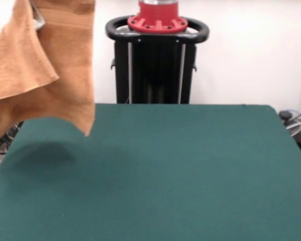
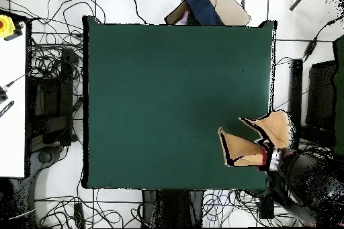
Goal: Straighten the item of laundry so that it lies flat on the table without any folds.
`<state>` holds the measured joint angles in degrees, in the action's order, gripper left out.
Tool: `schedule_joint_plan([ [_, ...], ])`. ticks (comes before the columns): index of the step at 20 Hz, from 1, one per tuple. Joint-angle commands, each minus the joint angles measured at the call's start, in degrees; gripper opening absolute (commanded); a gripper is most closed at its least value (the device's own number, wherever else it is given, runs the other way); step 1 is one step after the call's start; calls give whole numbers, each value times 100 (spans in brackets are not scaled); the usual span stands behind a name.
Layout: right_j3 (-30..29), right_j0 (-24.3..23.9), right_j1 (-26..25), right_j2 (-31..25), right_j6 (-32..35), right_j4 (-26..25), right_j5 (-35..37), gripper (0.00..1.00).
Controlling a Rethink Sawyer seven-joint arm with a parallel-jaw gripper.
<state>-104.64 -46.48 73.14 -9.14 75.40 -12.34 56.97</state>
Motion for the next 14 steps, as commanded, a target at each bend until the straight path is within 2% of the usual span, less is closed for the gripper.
schedule_joint_plan([
  [1, 71, -63, -905, -776, -1006, -202, -439, 0],
  [4, -95, -61, -1394, -1042, -984, -159, -1324, 0],
  [8, -420, -185, -1780, -1545, -1174, -135, -2247, 0],
  [11, -669, -256, -1868, -1861, -1121, -214, -2549, 0],
  [14, -851, -274, -1808, -2114, -1129, -252, -2417, 0],
])
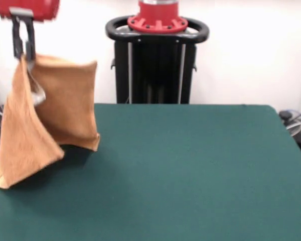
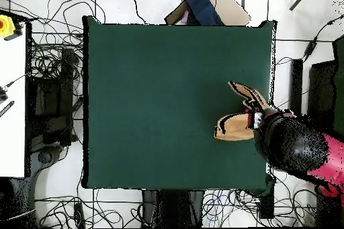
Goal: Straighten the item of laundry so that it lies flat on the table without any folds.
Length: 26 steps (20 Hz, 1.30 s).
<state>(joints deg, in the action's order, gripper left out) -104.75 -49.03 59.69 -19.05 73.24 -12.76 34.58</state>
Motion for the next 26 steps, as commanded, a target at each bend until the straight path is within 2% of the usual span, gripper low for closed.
schedule_joint_plan([
  [1, -914, -64, -452, -1263, -992, -193, -103, 0],
  [9, -1846, 4, -150, -1740, -138, 141, -346, 0],
  [14, -2162, 189, -184, -1925, 370, 226, -707, 0],
  [19, -2632, 15, -149, -2548, 421, 572, -793, 0],
  [22, -2679, 396, -20, -2175, 963, 541, -1008, 0],
  [26, -2607, 1388, -16, -1220, 2055, 504, -1560, 0],
])
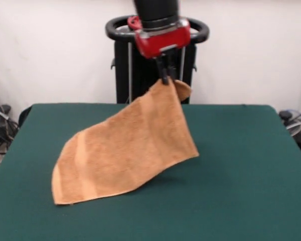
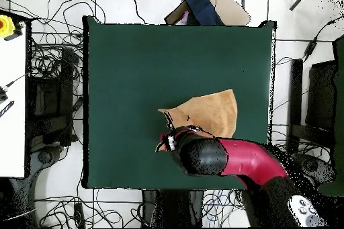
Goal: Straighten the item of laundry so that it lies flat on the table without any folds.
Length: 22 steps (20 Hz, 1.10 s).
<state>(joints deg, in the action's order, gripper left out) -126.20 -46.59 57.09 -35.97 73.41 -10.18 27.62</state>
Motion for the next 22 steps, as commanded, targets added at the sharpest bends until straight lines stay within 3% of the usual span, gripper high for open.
schedule_joint_plan([
  [1, -448, 1396, 234, 700, 2279, 322, -991, 0],
  [4, -252, 2528, 191, 1918, 3185, 439, -1510, 0],
  [7, -56, 3596, -66, 3032, 3625, 826, -2005, 0],
  [11, 127, 4352, -273, 3731, 3758, 1448, -2208, 0],
  [12, 80, 4279, -245, 3653, 3637, 1539, -2219, 100],
  [15, 113, 4133, -95, 3642, 3643, 1614, -1853, 100],
  [22, 399, 3385, 290, 3344, 2939, 1153, -920, 100],
])
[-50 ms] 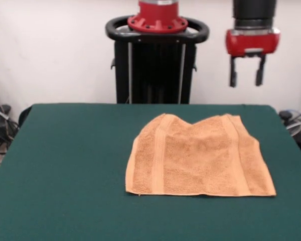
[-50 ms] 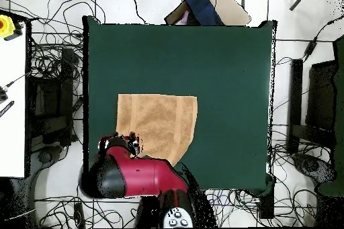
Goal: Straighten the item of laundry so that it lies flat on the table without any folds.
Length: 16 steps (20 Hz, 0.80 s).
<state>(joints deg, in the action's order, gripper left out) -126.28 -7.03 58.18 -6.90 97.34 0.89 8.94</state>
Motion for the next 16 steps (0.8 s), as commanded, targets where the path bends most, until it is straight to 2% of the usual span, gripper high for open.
schedule_joint_plan([
  [1, 439, -689, 230, 379, 427, 5, 1076, 100],
  [4, 543, -886, 294, 312, 266, -136, 1295, 100],
  [6, 700, -890, 162, 402, 302, -316, 1204, 100],
  [9, 890, -981, -266, 422, 374, -566, 750, 100],
  [13, 909, -1293, -787, 160, 321, -812, 203, 100],
  [16, 853, -1348, -1060, 89, 423, -961, -42, 100],
])
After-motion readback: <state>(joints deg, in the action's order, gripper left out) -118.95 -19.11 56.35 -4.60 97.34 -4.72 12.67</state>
